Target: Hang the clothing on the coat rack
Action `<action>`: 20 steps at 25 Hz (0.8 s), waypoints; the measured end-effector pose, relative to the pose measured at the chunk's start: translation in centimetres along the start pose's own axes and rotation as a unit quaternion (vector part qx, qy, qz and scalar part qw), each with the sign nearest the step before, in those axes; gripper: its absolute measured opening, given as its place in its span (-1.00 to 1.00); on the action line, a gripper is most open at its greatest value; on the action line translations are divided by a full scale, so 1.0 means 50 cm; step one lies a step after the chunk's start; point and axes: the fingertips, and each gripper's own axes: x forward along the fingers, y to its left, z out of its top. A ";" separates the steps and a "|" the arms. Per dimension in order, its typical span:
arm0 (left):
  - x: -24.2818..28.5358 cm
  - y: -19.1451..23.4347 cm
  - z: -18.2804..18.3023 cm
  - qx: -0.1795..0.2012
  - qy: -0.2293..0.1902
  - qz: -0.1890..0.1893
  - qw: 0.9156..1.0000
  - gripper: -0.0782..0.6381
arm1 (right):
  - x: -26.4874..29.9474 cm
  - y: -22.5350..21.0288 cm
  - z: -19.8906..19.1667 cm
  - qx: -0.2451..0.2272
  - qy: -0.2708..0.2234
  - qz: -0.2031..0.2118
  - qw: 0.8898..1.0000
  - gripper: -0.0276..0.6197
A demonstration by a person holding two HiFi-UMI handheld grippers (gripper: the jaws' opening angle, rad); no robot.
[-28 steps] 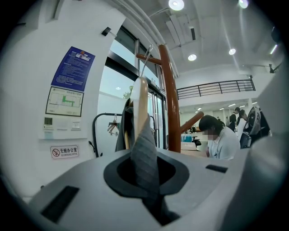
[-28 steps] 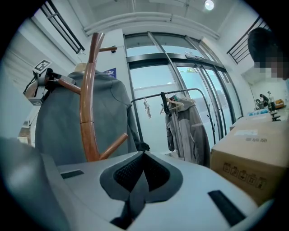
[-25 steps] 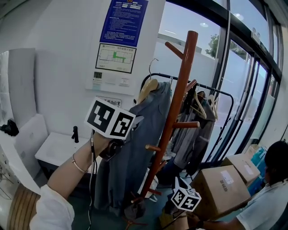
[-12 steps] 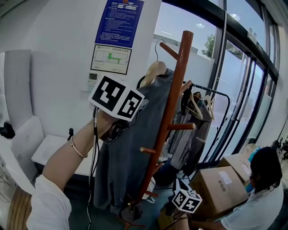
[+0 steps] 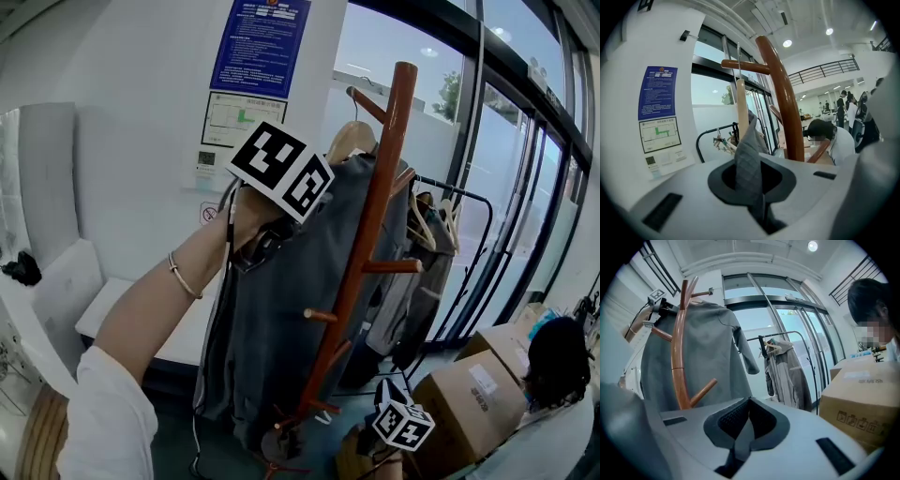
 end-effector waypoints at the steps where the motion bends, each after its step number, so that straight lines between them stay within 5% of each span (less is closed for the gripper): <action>1: 0.003 0.000 -0.002 0.002 0.007 -0.001 1.000 -0.72 | 0.001 0.000 -0.001 0.001 0.001 0.000 1.000 -0.84; 20: 0.028 -0.047 -0.054 0.007 0.029 -0.042 0.999 -0.72 | -0.005 -0.011 -0.025 0.020 0.009 0.006 1.000 -0.84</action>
